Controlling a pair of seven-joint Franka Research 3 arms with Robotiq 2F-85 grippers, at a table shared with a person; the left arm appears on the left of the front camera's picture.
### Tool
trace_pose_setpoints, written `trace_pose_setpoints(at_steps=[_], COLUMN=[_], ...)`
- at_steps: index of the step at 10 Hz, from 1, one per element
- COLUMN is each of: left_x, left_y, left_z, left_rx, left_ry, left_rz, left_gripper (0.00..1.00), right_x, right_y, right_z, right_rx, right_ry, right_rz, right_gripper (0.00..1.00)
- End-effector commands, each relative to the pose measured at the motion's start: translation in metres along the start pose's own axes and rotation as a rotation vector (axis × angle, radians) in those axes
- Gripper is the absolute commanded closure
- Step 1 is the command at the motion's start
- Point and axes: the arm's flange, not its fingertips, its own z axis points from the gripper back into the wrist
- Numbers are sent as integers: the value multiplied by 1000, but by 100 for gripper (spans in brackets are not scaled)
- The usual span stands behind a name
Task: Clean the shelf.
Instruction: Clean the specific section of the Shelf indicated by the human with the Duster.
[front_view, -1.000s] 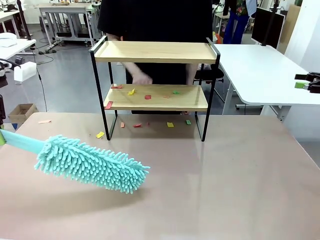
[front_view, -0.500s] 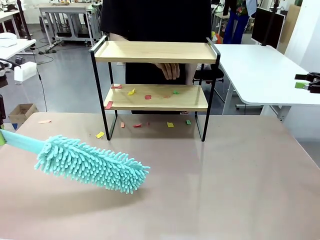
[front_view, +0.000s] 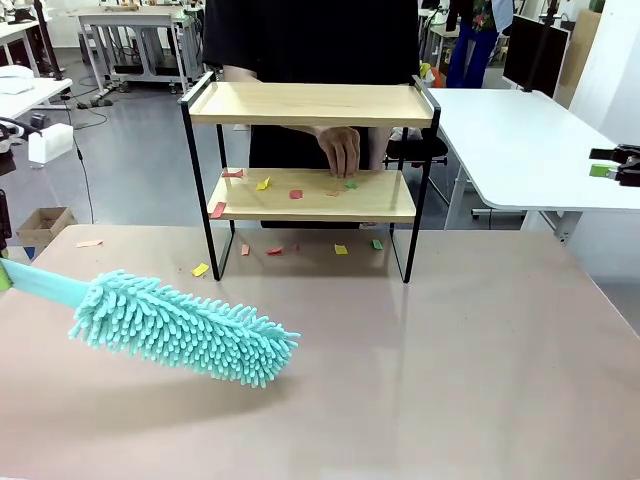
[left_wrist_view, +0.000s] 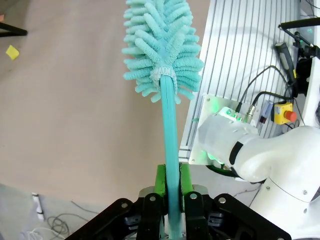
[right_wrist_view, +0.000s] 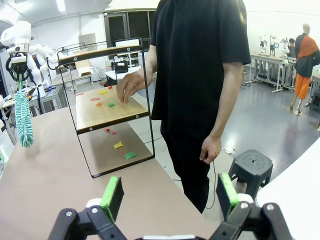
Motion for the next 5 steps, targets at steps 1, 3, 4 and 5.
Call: trace_pose_setpoints(at_steps=[1,3,4,5], left_x=[0,0,0,0], left_y=[-2,-2,-2,-2], left_z=[2,2,2,2], left_rx=[-2,-2,-2,-2], left_ry=[6,6,6,6], left_rz=[4,4,4,4], left_gripper=[87,87,87,87], right_x=[4,4,4,4], right_y=[1,1,1,1], right_z=[-2,-2,-2,-2], right_rx=[2,2,2,2], right_ry=[-2,-2,-2,-2], right_rz=[8,8,8,8], right_gripper=[0,0,0,0])
